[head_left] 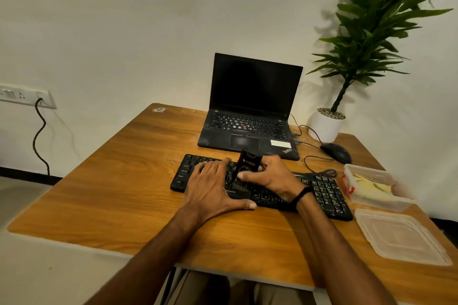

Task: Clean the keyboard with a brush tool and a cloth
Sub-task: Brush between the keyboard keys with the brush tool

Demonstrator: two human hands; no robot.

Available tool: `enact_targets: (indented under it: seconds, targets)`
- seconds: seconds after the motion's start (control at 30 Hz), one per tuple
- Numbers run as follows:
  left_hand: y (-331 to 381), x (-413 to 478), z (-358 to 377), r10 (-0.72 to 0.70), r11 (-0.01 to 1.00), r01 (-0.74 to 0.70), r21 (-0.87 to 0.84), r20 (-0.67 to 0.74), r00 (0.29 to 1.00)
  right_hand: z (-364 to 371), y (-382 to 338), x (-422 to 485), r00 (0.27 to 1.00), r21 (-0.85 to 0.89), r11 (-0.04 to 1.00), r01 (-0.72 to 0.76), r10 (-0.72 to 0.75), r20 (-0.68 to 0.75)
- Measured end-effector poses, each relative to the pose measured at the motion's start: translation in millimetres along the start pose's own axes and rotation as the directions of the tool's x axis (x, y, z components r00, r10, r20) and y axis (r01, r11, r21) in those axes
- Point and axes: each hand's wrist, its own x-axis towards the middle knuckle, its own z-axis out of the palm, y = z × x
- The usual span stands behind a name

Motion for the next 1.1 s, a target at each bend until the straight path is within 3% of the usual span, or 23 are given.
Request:
enact_targets:
  seconds: [0.1, 0.13, 0.23, 0.37, 0.47, 0.6, 0.73, 0.83, 0.87, 0.97, 1.1]
  targets:
    - [0.9, -1.4, 0.2, -0.008, 1.0, 0.008, -0.012, 0.007, 1.0, -5.2, -2.8, 3.0, 0.966, -0.25, 0.968, 0.001, -0.066, -0.25]
    - [1.0, -1.8, 0.4, -0.011, 1.0, 0.011, -0.013, 0.011, 1.0, -5.8, -1.6, 2.5, 0.969, -0.238, 0.971, 0.011, -0.069, -0.238]
    - [0.0, -1.6, -0.6, -0.016, 0.999, 0.016, -0.028, 0.011, 1.0, -1.5, 3.9, -6.4, 1.0, -0.047, 0.999, 0.021, -0.022, -0.011]
    - [0.7, -1.6, -0.6, -0.017, 1.0, 0.017, -0.015, 0.011, 1.0, -4.2, 4.1, -10.8, 0.966, -0.239, 0.971, 0.014, -0.075, -0.248]
    - [0.0, -2.3, -1.4, -0.02, 0.999, 0.02, -0.032, 0.007, 1.0, -1.9, 6.3, -16.4, 0.993, -0.157, 0.987, 0.017, -0.036, -0.115]
    - [0.2, -2.4, -1.5, -0.013, 1.0, 0.013, -0.022, -0.001, 1.0, -3.8, 4.2, -20.5, 0.956, -0.248, 0.968, 0.031, -0.101, -0.275]
    - [0.4, -2.0, -2.9, -0.019, 0.999, 0.019, -0.028, 0.005, 1.0, 0.1, 4.2, -25.0, 0.998, -0.107, 0.993, 0.043, -0.048, -0.043]
    - [0.2, -1.7, -2.2, -0.016, 1.0, 0.016, -0.027, -0.002, 1.0, -1.8, 2.8, -22.6, 0.969, -0.178, 0.983, 0.054, -0.094, -0.228]
    - [0.2, -1.7, -1.9, -0.015, 1.0, 0.015, -0.026, -0.003, 1.0, -2.7, 3.2, -22.6, 0.975, -0.149, 0.987, 0.052, -0.083, -0.206]
    - [-0.5, -0.7, -2.5, -0.018, 0.999, 0.018, -0.032, 0.001, 1.0, 0.1, 3.8, -27.0, 0.998, -0.055, 0.997, 0.059, -0.057, 0.042]
    - [-0.6, -1.5, -1.0, -0.014, 1.0, 0.014, -0.028, -0.005, 1.0, -2.7, 5.9, -25.0, 0.975, -0.131, 0.989, 0.063, -0.089, -0.206]
